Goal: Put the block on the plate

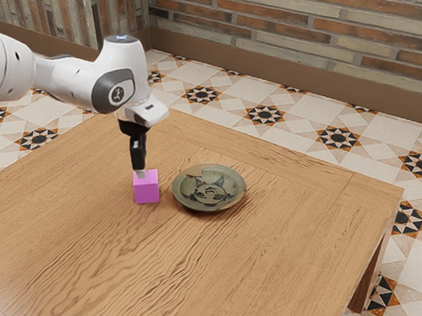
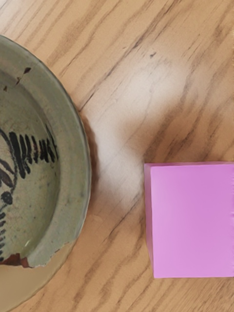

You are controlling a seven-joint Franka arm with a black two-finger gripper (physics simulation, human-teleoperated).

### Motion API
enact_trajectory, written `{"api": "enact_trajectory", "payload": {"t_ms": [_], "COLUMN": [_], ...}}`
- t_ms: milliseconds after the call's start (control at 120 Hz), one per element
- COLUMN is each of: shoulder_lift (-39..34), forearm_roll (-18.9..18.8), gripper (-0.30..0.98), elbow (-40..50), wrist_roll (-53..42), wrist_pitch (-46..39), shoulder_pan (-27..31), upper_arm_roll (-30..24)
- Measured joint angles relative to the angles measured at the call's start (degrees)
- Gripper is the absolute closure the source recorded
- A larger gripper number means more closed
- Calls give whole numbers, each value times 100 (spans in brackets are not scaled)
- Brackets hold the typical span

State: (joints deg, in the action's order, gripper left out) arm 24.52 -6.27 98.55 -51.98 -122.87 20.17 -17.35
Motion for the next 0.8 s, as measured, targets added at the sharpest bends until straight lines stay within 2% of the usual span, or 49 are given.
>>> {"api": "enact_trajectory", "payload": {"t_ms": [300,800], "shoulder_lift": [515,1021], "forearm_roll": [-25,-127], "gripper": [0,0], "elbow": [-479,-752], "wrist_roll": [-257,-362], "wrist_pitch": [-34,-56], "shoulder_pan": [27,39], "upper_arm_roll": [21,53]}}
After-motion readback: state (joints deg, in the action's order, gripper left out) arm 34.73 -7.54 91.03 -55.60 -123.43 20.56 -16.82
